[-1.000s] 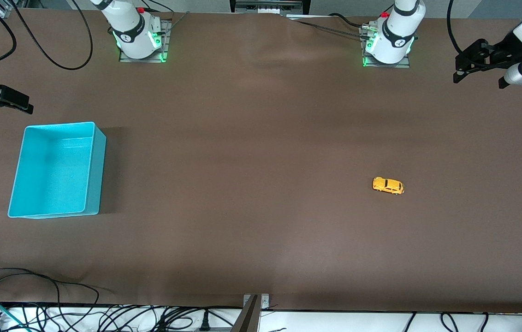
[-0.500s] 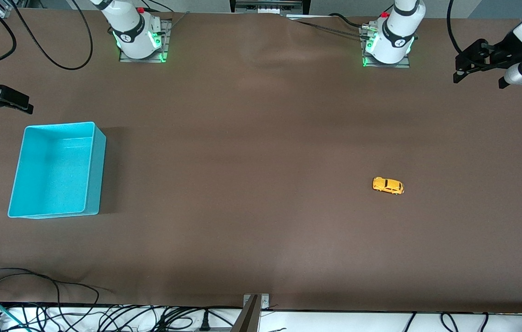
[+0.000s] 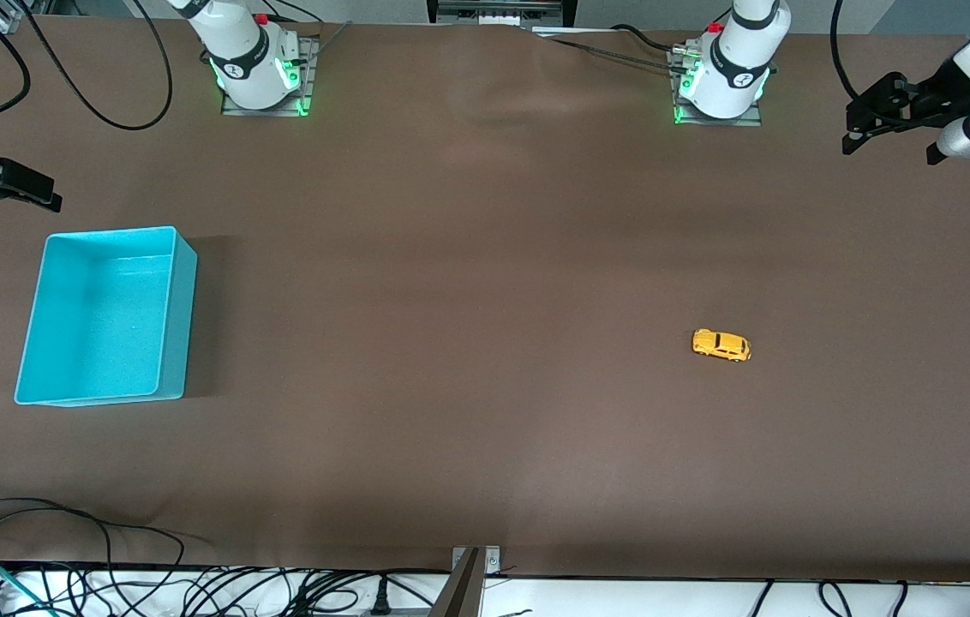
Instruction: Wind up and store yellow beetle car
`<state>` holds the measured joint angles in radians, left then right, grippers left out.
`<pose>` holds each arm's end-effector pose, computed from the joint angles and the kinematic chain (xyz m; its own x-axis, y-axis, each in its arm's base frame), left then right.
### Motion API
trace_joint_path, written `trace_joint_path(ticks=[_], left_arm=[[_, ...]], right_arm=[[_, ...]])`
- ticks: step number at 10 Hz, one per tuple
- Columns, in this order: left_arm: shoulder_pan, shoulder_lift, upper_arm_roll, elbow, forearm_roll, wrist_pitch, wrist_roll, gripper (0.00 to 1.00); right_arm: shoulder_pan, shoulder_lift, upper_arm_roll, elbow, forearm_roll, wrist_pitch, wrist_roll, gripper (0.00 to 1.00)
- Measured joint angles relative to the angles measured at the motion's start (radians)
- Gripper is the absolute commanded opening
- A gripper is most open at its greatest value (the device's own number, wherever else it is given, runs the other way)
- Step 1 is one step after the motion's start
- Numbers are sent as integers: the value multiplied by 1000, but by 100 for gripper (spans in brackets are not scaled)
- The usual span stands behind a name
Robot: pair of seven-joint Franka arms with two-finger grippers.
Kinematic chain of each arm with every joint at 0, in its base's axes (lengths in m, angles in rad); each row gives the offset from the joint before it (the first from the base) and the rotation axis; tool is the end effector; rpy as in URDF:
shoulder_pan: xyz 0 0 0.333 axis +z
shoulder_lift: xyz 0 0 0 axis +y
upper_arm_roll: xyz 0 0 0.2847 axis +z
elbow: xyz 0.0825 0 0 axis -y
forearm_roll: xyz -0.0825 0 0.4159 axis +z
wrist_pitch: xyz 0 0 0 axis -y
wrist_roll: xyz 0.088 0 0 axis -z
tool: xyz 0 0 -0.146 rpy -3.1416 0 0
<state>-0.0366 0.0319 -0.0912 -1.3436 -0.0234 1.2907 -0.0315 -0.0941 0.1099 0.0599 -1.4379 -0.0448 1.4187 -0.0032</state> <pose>0.5539 -0.0742 0.6238 0.9911 -0.1023 -0.0852 -0.1007 -0.9946 0.0232 0.5949 -0.0290 0.5431 0.9910 -0.0370 -0.1286 -0.0324 -0.9988 0.0378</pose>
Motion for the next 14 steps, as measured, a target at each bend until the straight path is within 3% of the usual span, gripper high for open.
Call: trace_joint_path(ticks=[4,6,10,14], left_arm=[[4,0,0,-1,0,0,18,100],[20,1,0,-26,0,45,164,100],[55,6,0,-168,0,271,601,100],[62,19,0,-387,0,552,985,100]], right_arm=[[0,1,0,0,0,0,0,100],[0,5,0,0,0,0,0,100],[-2,17,-1,0,0,0,4,100],[-2,21,-1,0,-1,0,6,100]])
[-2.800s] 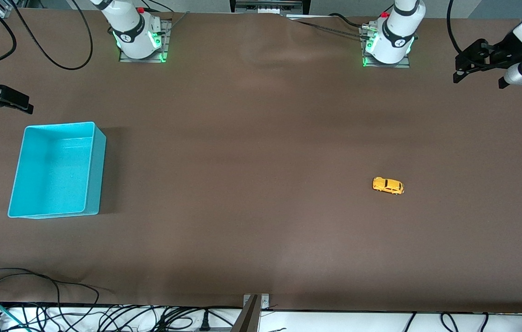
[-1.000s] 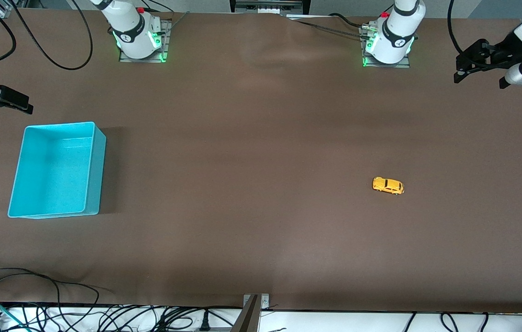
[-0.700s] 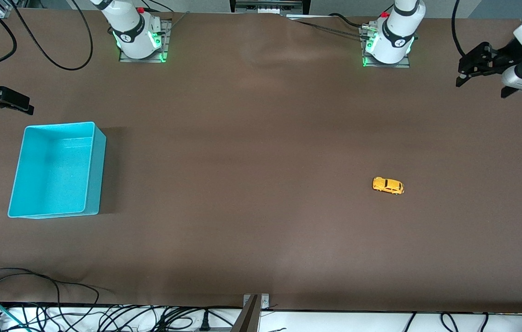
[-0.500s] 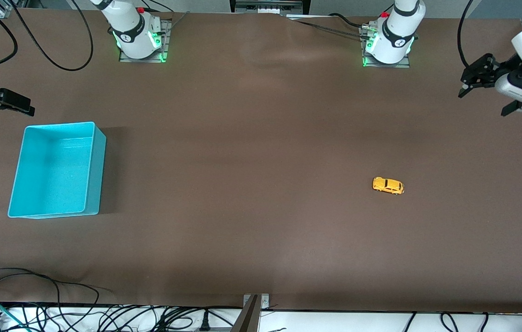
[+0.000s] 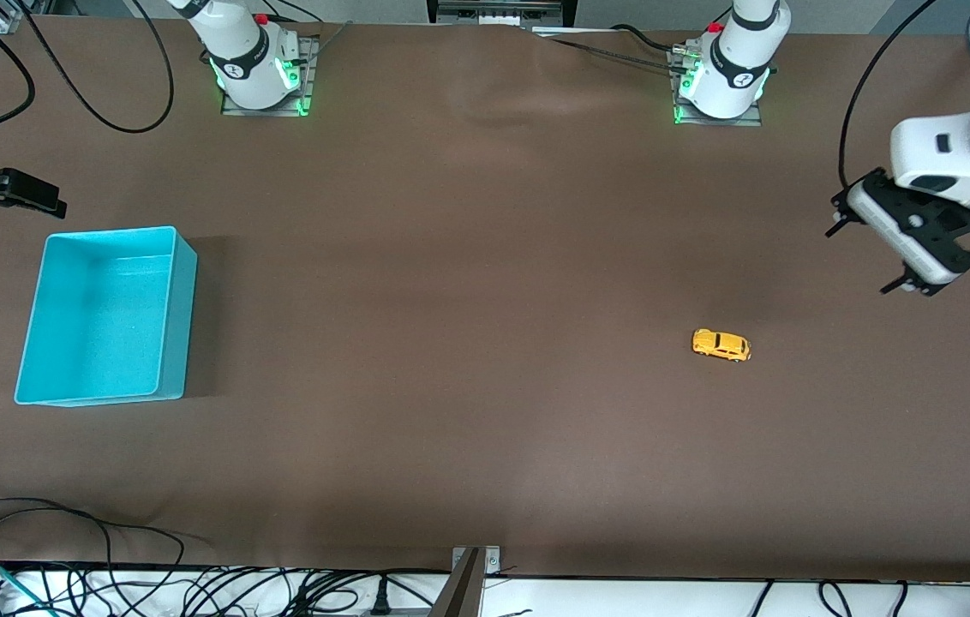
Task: Wind up and store yellow beetle car
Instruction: 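Reach the left gripper down over the yellow beetle car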
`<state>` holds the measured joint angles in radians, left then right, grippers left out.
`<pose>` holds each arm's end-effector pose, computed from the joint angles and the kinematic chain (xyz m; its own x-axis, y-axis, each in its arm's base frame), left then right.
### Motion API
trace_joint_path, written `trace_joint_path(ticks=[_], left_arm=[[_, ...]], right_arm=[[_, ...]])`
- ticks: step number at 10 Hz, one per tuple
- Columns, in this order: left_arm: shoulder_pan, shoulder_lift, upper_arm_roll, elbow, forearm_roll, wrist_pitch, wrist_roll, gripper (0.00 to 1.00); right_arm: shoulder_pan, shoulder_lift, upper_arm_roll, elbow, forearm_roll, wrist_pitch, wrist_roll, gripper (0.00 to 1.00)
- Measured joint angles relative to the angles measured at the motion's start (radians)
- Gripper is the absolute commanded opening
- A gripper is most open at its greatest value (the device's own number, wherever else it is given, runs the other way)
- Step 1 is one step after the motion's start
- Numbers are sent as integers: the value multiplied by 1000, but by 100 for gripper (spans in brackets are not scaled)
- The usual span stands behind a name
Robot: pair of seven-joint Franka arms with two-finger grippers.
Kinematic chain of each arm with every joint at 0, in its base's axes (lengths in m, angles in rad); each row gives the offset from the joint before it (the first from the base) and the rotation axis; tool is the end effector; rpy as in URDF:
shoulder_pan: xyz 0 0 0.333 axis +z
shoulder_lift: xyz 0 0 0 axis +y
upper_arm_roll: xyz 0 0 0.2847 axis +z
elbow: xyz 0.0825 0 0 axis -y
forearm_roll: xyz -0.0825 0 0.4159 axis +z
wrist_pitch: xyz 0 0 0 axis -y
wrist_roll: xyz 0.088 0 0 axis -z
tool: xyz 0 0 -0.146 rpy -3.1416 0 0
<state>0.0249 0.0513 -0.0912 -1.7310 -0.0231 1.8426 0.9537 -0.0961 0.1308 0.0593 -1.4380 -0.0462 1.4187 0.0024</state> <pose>0.6161 -0.0429 0.4662 0.5266 -0.8482 0.0572 -0.8481 -0.5288 -0.0335 0.5990 -0.0312 0.5306 0.9878 -0.0451 -0.1491 -0.0397 -0.9985 0.0388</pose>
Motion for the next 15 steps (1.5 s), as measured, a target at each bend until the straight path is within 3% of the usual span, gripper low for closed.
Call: trace_joint_path(ticks=[2,4,11,15], left_arm=[[0,28,-2,-123,0,154,134,100],[0,89,-3,-187,0,225,244,100],[-6,391,-8,-202,0,448,461,100],[-12,457,-12,-205,1,542,527,100]], right_arm=[[1,0,1,0,0,0,0,100],[4,0,2,0,0,0,0,100],[9,9,5,0,0,15,1,100],[8,18,3,0,0,26,1,100]])
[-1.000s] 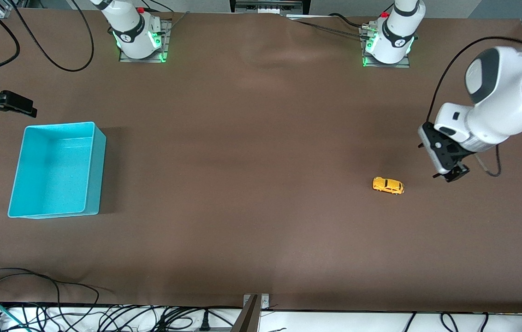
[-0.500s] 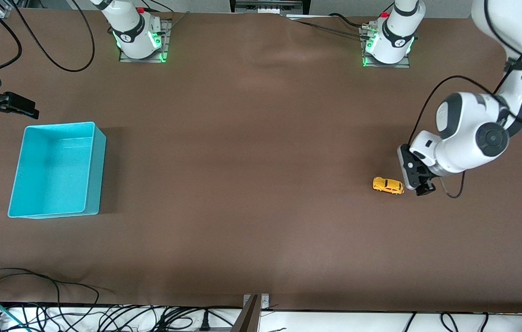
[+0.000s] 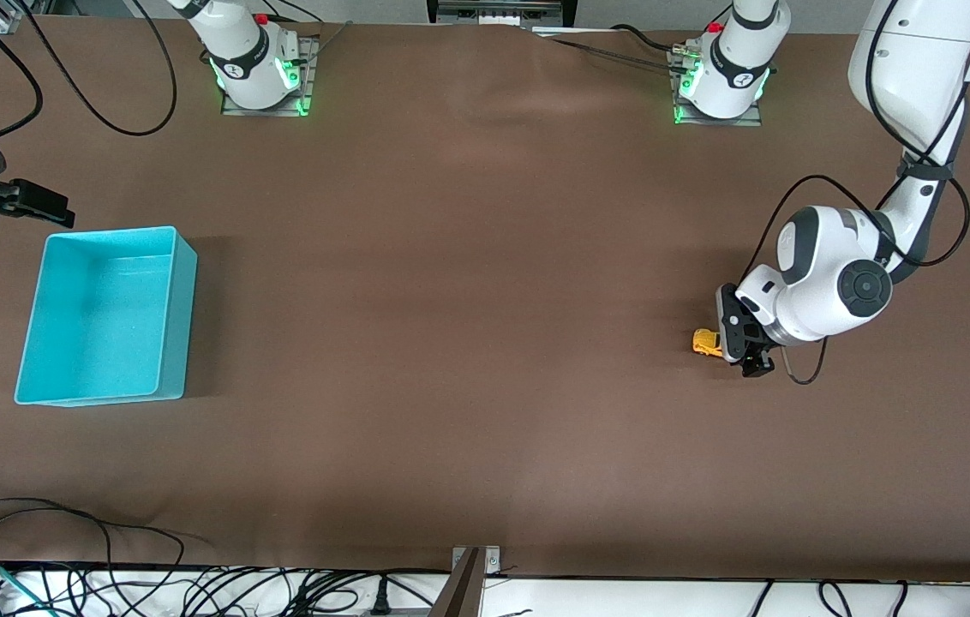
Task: Wind up and store yellow beetle car
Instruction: 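Reach the left gripper down over the yellow beetle car, then close the left gripper on the yellow car, pressing it down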
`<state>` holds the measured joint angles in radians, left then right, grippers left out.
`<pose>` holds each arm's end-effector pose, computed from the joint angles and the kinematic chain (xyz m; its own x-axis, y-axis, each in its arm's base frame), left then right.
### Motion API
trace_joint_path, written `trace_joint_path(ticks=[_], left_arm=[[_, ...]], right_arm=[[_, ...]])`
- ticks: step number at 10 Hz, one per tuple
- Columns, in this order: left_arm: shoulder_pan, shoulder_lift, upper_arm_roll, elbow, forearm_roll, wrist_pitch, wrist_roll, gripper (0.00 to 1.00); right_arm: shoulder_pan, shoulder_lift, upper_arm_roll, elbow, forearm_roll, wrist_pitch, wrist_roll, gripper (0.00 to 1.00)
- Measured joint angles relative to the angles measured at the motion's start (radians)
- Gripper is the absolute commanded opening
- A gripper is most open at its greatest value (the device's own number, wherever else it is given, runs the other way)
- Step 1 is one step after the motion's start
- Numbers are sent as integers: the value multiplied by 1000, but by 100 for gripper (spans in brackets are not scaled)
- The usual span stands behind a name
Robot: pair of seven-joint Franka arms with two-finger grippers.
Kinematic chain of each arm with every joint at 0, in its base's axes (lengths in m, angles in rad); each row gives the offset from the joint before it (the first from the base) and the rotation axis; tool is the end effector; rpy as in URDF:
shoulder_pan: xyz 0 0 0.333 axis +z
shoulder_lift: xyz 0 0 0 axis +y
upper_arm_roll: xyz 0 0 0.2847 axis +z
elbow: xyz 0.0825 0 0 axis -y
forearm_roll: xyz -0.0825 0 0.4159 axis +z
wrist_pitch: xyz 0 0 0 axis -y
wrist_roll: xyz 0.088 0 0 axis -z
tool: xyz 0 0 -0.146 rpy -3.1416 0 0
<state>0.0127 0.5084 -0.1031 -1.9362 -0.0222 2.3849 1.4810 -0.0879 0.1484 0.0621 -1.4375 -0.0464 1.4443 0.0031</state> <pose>0.6178 -0.0591 0.1263 0.0293 -0.9978 0.0589 -0.9976 -0.0256 0.0638 0.6068 -0.0250 0.5219 0.9895 -0.0339 -0.1406 -0.0288 -0.9989 0.0377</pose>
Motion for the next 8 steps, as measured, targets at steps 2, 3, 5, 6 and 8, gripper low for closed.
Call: trace_joint_path(ticks=[2,3,5,6,8], left_arm=[[-4,20,-1,-3,5,12,10,100],[-5,26,-1,-11,18,12,21,100],[-6,28,-1,-27,23,13,41,99],[-6,28,-1,-29,24,14,43,91],[-6,29,-1,-29,24,27,44,75]], right_arm=[[0,0,-1,0,0,1,0,100],[-1,0,-1,0,0,1,0,100],[-1,0,-1,0,0,1,0,100],[-1,0,-1,0,0,1,0,100],[-1,1,-1,0,0,1,0,100]])
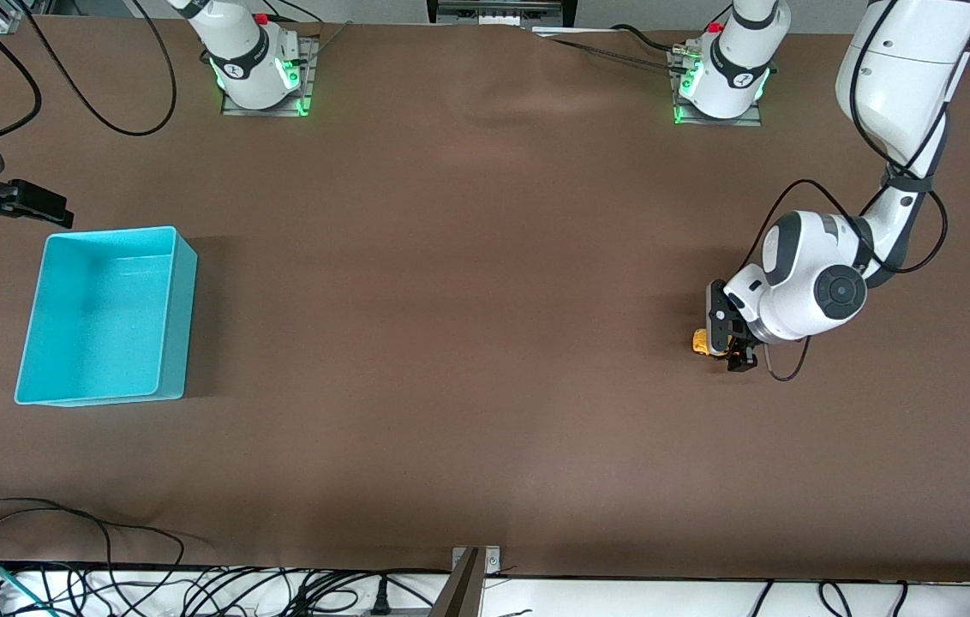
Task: Wind up and store yellow beetle car
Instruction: 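Close the left gripper on the yellow car, pressing it down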
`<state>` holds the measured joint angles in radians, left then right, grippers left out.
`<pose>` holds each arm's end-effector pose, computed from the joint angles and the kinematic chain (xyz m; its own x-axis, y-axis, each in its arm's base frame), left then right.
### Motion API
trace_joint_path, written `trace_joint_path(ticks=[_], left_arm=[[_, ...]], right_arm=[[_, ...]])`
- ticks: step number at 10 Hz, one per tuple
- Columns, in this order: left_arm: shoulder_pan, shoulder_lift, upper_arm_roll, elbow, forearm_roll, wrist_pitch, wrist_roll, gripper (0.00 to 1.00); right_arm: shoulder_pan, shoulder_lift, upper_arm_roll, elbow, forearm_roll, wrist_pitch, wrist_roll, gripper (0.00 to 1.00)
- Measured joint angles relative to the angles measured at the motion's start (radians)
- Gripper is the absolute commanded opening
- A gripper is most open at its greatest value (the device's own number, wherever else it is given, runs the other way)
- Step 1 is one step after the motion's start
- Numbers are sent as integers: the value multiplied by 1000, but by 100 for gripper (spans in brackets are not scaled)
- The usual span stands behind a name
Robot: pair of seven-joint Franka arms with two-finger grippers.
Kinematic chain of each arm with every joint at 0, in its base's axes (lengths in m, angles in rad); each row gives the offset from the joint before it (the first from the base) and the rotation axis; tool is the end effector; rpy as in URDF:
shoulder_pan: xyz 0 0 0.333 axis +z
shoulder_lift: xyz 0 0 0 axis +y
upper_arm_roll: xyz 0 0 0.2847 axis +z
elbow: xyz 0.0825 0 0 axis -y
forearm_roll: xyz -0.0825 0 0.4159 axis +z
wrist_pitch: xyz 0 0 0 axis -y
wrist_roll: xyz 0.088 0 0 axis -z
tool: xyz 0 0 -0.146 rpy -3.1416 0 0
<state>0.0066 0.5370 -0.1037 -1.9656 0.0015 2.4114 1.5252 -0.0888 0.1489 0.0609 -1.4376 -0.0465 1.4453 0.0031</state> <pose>0.6026 -0.0623 0.0991 -0.0383 -0.9981 0.0480 -0.9950 0.0425 0.0908 0.6070 -0.0263 0.5216 0.9895 -0.0359 -0.1403 -0.0309 -0.9988 0.0379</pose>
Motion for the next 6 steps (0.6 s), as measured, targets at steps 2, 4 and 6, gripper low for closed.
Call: trace_joint_path(ticks=[2,4,6], left_arm=[[0,6,0,-1,0,36,1,43],[0,11,1,-1,0,59,1,0],[0,10,1,-2,0,60,2,0]], right_arm=[[0,1,0,0,0,0,0,100],[0,1,0,0,0,0,0,100],[0,1,0,0,0,0,0,100]])
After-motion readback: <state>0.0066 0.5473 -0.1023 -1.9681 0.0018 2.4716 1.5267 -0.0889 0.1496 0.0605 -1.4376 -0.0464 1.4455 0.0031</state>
